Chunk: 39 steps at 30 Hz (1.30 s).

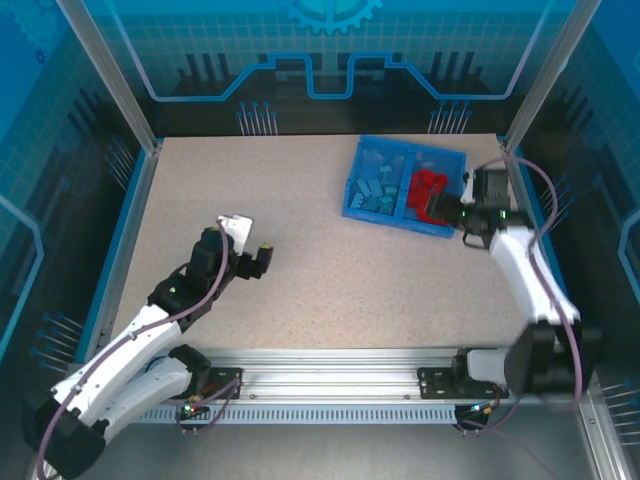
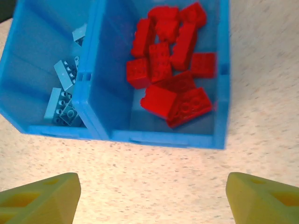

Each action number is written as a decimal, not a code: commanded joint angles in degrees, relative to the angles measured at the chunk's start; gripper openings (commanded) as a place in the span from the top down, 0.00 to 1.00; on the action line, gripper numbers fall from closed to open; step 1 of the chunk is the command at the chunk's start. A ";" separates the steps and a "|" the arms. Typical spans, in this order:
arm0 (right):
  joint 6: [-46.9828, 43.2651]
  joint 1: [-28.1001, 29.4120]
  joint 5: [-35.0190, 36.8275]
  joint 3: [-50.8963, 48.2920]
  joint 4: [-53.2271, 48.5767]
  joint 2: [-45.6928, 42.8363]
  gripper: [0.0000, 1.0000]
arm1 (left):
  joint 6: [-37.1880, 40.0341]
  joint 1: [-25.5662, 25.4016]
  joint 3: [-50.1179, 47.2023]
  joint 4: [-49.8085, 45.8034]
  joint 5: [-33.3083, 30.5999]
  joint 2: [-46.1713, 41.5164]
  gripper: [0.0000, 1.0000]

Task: Sort the legos into containers by color

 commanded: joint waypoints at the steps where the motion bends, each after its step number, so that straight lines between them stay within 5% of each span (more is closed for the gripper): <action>1: -4.97 1.47 9.45 -14.96 17.60 -6.81 0.12 | 2.26 6.15 -5.85 11.46 3.18 -0.23 0.01; 5: -10.98 4.41 15.19 -28.18 35.75 -8.98 0.02 | 2.05 13.88 -10.41 19.75 8.98 5.17 0.01; 13: -16.07 5.88 9.94 -27.26 55.75 10.20 0.00 | 1.21 20.13 -11.81 38.80 16.37 23.13 0.01; 15: -20.38 6.79 9.89 -22.76 53.91 14.59 0.00 | 2.57 20.69 -10.34 42.67 19.18 27.46 0.01; 18: -21.42 4.10 1.87 -28.83 69.92 19.76 0.00 | 1.77 21.81 -5.80 45.20 22.57 34.51 0.01; 23: -21.14 3.94 1.90 -29.07 70.13 19.69 0.00 | -2.83 25.40 -3.40 46.32 23.30 39.98 0.01; 26: -21.54 4.81 3.58 -28.71 69.47 19.79 0.00 | -4.54 26.73 -12.10 65.79 22.69 42.70 0.01; 28: -21.53 4.74 3.40 -28.71 69.48 19.75 0.00 | -4.63 26.69 -8.77 56.06 22.19 40.79 0.01; 39: -21.63 4.86 3.50 -28.56 69.27 19.76 0.00 | -4.14 25.83 -9.33 57.96 20.88 41.33 0.01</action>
